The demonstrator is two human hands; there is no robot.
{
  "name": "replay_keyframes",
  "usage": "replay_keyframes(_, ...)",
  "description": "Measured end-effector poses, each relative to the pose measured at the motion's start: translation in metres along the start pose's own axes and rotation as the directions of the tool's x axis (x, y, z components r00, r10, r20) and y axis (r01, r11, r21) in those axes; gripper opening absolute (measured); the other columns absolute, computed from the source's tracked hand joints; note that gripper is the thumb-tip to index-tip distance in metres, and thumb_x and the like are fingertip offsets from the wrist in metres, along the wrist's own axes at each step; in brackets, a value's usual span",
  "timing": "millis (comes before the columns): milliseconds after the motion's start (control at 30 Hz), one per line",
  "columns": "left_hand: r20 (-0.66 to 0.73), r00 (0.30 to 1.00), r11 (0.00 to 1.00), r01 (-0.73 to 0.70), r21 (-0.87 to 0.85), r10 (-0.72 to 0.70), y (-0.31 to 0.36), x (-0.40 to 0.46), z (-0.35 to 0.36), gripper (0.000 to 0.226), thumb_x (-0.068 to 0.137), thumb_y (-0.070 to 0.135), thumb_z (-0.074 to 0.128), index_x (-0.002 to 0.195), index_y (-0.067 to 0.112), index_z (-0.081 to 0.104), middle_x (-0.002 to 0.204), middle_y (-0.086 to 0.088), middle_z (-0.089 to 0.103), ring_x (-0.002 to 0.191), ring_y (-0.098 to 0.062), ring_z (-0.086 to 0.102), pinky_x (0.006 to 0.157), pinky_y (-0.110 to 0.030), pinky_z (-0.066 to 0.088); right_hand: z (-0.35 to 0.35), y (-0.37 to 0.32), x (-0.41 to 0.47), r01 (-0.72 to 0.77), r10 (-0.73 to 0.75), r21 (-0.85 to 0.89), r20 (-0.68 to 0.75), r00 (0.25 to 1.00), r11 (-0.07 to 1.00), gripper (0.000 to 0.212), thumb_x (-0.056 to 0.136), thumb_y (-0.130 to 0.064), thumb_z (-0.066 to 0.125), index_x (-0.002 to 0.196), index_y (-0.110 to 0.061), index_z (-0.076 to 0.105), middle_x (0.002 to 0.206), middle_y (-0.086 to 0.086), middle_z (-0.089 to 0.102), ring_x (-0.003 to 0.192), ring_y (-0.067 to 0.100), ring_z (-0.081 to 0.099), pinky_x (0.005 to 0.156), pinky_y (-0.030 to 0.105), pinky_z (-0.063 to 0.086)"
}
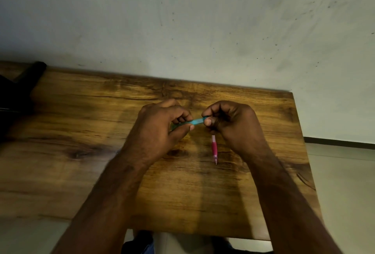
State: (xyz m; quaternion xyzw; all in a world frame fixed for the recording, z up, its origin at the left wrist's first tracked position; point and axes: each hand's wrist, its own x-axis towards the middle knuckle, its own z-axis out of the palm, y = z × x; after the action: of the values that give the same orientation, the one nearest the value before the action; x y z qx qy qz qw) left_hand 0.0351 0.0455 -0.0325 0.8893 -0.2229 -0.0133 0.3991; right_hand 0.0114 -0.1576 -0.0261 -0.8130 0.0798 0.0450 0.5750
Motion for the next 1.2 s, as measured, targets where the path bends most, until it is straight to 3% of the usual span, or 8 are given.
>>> replay_keyframes(433,0.01,0.999,0.999,-0.039,0.012,0.039,0.0,0.001,-0.007,0.019,0.083,0.035,0.072,0.098,0.022,0.075,0.092,0.013,0.064,0.085,-0.005,0.064,0.074,-0.034,0.056,0.001,-0.002,-0.002,0.018,-0.02,0.044,0.046,0.999,0.999,0.017,0.085,0.002,0.075,0.088,-0.015,0.072,0.078,0.001,0.073,0.067,0.008,0.072,0.063,0.021,0.057)
replay_keyframes(667,0.01,1.0,1.0,-0.023,0.021,0.023,0.0,0.0,-0.005,0.021,0.083,0.037,0.071,0.098,0.022,0.075,0.092,0.012,0.063,0.085,-0.006,0.063,0.074,-0.036,0.056,0.006,-0.001,-0.002,-0.012,0.013,0.106,-0.015,1.0,0.994,0.014,0.081,0.0,0.08,0.087,-0.012,0.078,0.082,0.003,0.078,0.072,0.012,0.075,0.066,0.026,0.06)
replay_keyframes(767,-0.016,0.999,0.996,0.04,0.078,-0.039,0.001,0.0,-0.002,0.016,0.083,0.036,0.076,0.095,0.026,0.075,0.089,0.013,0.064,0.082,-0.006,0.063,0.077,-0.039,0.056,0.006,0.004,0.001,-0.01,0.01,0.011,-0.025,1.0,1.0,0.016,0.08,-0.011,0.083,0.095,-0.016,0.08,0.09,-0.005,0.079,0.084,0.006,0.075,0.075,0.025,0.061)
replay_keyframes(833,-0.064,0.992,0.986,0.116,0.117,-0.109,0.0,0.0,0.003,0.015,0.08,0.035,0.08,0.092,0.028,0.075,0.086,0.013,0.065,0.078,-0.006,0.063,0.08,-0.042,0.056,0.003,0.009,0.003,-0.01,-0.005,-0.112,-0.136,0.991,0.994,0.021,0.083,-0.026,0.082,0.103,-0.022,0.08,0.093,-0.009,0.078,0.088,0.005,0.073,0.079,0.028,0.06)
replay_keyframes(933,-0.114,0.97,0.96,0.231,0.159,-0.215,-0.003,-0.001,0.009,0.014,0.075,0.037,0.084,0.084,0.031,0.074,0.079,0.014,0.065,0.075,-0.008,0.064,0.087,-0.049,0.054,-0.001,0.009,0.001,-0.093,-0.027,-0.368,-0.309,0.951,0.925,0.031,0.086,-0.045,0.076,0.111,-0.027,0.077,0.092,-0.007,0.076,0.085,0.008,0.068,0.071,0.025,0.05)
replay_keyframes(1000,-0.112,0.956,0.937,0.29,0.193,-0.273,-0.003,0.0,0.012,0.015,0.074,0.039,0.084,0.081,0.032,0.073,0.078,0.014,0.065,0.075,-0.009,0.064,0.089,-0.048,0.053,0.003,0.006,-0.002,-0.153,0.012,-0.498,-0.275,0.961,0.854,0.038,0.087,-0.048,0.073,0.116,-0.024,0.073,0.095,-0.003,0.076,0.084,0.013,0.066,0.069,0.025,0.047)
replay_keyframes(1100,-0.103,0.934,0.91,0.356,0.214,-0.341,-0.001,0.001,0.015,0.016,0.075,0.04,0.084,0.083,0.031,0.074,0.077,0.014,0.068,0.075,-0.007,0.064,0.083,-0.038,0.056,0.014,0.003,-0.003,-0.209,0.08,-0.618,-0.231,0.97,0.758,0.046,0.083,-0.051,0.077,0.117,-0.021,0.068,0.102,0.001,0.074,0.091,0.021,0.069,0.076,0.034,0.057)
replay_keyframes(1200,-0.088,0.907,0.884,0.422,0.2,-0.413,0.001,0.003,0.016,0.019,0.073,0.044,0.085,0.082,0.032,0.073,0.075,0.016,0.067,0.073,-0.001,0.063,0.074,-0.031,0.057,0.019,0.0,-0.004,-0.22,0.1,-0.656,-0.216,0.971,0.722,0.037,0.086,-0.04,0.076,0.116,-0.021,0.067,0.103,0.002,0.074,0.095,0.023,0.069,0.078,0.031,0.054)
